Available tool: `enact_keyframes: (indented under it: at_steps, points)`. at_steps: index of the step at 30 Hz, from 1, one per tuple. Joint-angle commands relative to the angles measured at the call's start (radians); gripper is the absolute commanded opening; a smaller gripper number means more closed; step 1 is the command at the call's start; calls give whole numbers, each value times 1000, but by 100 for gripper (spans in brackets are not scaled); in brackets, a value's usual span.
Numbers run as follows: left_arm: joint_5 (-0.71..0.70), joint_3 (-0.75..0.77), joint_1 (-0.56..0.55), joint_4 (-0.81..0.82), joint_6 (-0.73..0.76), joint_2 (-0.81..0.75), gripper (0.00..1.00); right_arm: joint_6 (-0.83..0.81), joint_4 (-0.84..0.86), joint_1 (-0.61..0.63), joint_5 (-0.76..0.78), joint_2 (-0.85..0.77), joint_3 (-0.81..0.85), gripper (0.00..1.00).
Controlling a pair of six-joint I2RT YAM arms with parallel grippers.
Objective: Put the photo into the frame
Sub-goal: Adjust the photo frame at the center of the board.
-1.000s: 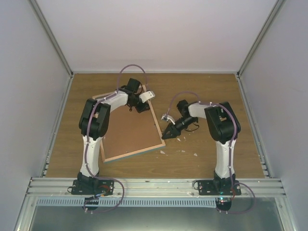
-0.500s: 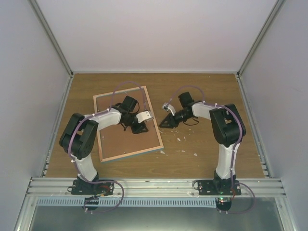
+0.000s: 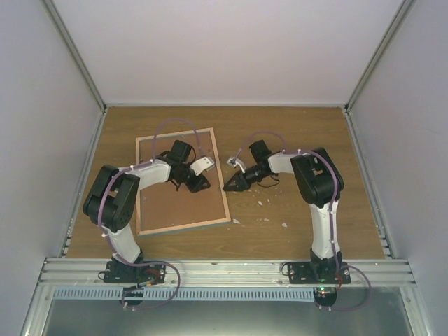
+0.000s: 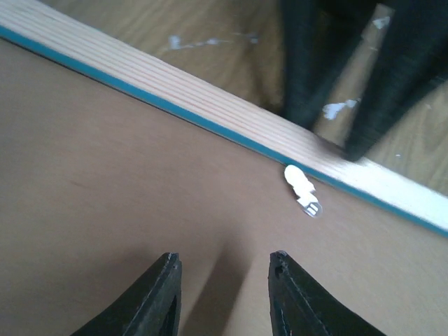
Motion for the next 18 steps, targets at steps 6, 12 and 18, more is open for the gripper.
enact_keyframes:
  at_steps: [6, 12, 18]
  points:
    - [16, -31, 23, -13, 75, -58, 38, -120, -114, 78, -205, -22, -126, 29]
    - [-38, -84, -20, 6, 52, -113, 41, 45, 56, 19, -88, -54, -88, 30]
    - [-106, -115, -94, 54, -25, -124, 44, 196, 171, -12, 77, -28, 32, 31]
